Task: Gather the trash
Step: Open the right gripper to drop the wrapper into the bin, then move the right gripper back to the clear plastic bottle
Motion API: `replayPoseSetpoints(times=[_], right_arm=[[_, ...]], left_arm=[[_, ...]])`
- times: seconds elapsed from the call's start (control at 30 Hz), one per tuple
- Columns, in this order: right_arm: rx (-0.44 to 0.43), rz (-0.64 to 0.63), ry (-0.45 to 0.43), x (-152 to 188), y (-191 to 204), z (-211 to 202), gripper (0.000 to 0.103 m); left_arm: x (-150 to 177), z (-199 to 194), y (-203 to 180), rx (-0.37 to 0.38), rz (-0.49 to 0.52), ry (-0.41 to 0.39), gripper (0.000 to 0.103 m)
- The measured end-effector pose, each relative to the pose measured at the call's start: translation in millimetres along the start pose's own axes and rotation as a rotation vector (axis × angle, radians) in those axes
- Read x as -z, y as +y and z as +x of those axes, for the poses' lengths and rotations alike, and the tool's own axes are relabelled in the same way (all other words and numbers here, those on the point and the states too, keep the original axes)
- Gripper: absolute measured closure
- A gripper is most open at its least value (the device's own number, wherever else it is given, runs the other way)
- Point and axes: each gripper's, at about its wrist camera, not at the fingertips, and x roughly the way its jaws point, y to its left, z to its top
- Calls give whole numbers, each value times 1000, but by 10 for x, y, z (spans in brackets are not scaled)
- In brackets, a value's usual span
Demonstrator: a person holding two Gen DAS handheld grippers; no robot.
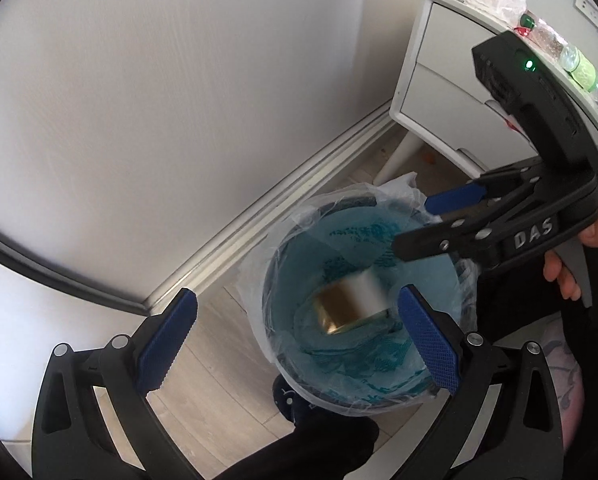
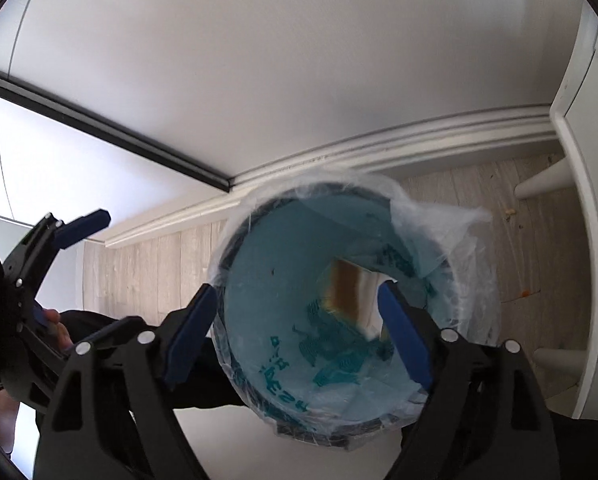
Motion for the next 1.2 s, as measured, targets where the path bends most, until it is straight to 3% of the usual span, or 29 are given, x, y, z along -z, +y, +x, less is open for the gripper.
replayPoseSetpoints(times=[0.03,0.2,0.7,0.93,1.2], right_arm=[[0,-1,-19,-5,4,-63,13],[13,-29,-132,-37,69,-457,12],[37,-82,-337,51,284,-1564,12],[82,-65,-453,188,111,-2176,12],[195,7,-537,546,-363,-2894,12]], left_arm=[[-10,-15,-6,2,-1,-4,6],[-94,-116,-122,11,25,-38,6],[-563,-815,-469,81,69,-219,6],[-922,-1179,-738,138,156,-303,6],[-1283,-1276,-1268,224,277,-328,6]])
